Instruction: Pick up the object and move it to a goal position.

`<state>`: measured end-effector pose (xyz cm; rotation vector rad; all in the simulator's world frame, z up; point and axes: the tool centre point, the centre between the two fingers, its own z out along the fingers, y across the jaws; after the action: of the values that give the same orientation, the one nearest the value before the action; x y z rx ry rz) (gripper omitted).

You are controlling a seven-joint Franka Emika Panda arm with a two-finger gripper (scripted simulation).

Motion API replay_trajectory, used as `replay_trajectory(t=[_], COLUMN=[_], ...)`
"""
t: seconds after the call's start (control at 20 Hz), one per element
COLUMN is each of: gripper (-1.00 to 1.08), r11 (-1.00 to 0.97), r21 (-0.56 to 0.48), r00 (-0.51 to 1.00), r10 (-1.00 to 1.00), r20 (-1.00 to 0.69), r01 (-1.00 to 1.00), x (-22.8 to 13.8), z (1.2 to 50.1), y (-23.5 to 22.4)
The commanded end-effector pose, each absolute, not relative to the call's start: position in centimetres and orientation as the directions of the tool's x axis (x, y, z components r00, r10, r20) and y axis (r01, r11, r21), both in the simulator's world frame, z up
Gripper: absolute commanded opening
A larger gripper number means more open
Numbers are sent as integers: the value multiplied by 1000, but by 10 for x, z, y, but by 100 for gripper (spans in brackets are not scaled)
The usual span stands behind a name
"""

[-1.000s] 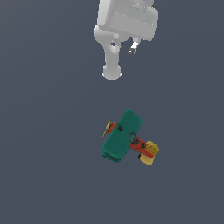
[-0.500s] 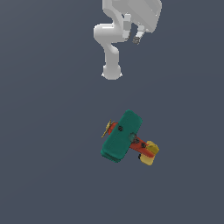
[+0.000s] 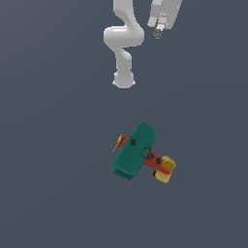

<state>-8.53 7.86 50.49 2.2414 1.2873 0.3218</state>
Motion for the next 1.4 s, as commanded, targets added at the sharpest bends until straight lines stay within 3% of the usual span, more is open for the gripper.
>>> replay_trajectory(t=[0.0,0.7,1.35], gripper=[28,28,28], r11=[-347,-4,310], r21=[576,625,543], r00=[481,285,116], r10=[872,892,782], r20=[-94,-351,-613], r01=[741,780,780], x=[-87,-95,-99], z=[511,533,537], y=[84,116,148])
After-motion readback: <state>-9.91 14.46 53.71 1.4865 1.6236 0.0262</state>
